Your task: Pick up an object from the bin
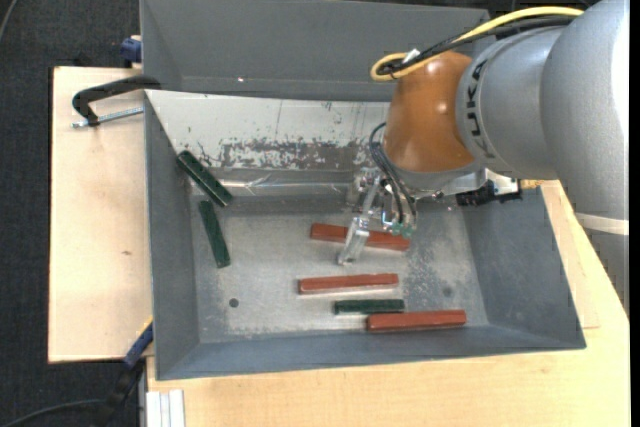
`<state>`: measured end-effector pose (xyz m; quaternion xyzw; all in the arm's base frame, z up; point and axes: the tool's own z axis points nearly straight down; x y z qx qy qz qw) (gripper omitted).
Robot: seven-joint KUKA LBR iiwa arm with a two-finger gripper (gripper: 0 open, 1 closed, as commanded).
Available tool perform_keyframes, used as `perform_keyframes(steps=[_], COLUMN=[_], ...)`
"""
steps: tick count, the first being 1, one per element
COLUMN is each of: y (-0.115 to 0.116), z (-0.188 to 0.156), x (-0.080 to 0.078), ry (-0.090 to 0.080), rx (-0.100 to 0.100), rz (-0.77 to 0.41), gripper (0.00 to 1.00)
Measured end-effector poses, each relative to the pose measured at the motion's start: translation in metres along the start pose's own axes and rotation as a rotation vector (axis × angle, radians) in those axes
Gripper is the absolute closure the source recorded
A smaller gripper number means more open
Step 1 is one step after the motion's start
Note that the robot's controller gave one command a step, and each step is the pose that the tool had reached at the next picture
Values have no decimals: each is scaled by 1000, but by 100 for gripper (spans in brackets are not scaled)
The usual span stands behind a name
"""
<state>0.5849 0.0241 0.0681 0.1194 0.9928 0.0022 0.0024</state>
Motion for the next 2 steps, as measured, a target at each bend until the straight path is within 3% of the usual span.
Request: perform_keyframes(steps=[1, 2], y=[-4, 29], z=[-3, -142], x=[0, 20], ry=[0, -9], rx=[3, 0], rz=[3, -113], gripper=[100, 100])
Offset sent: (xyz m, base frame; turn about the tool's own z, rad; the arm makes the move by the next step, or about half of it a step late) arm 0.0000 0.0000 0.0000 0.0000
